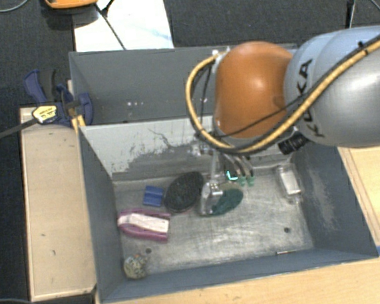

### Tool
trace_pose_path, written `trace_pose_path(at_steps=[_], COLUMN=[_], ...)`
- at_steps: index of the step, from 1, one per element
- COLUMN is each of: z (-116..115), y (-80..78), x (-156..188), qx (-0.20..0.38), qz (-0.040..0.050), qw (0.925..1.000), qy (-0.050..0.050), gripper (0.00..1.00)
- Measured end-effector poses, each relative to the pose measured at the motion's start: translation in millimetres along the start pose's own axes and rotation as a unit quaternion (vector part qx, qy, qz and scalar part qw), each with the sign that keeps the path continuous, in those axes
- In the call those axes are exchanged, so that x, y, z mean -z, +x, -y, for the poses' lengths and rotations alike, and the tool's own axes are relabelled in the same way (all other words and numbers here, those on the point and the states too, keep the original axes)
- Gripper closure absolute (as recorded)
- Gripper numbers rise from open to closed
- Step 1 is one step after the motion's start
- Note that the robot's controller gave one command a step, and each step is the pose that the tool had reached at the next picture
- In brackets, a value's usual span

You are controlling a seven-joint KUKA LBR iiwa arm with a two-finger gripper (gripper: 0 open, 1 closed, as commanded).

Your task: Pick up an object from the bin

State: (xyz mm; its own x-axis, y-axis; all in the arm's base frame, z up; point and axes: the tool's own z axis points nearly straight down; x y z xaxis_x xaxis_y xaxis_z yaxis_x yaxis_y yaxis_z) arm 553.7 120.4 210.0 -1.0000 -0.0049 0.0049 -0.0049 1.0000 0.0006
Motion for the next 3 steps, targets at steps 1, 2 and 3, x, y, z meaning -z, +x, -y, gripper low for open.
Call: trace_pose_path(at_steps=[1,2,3], z=[10.7,9.1,-0.7], y=[-19.0,-18.8,-8.1], x=[-139.9,-137.2,-1.0], qx=[-0.178,-0.178,-0.163], qz=[0.0035,0.0042,0.0070], qw=[0.9840,0.9839,0.9867], qy=[-0.001,-0.002,-0.002], gripper=[0.00,1.00,1.00])
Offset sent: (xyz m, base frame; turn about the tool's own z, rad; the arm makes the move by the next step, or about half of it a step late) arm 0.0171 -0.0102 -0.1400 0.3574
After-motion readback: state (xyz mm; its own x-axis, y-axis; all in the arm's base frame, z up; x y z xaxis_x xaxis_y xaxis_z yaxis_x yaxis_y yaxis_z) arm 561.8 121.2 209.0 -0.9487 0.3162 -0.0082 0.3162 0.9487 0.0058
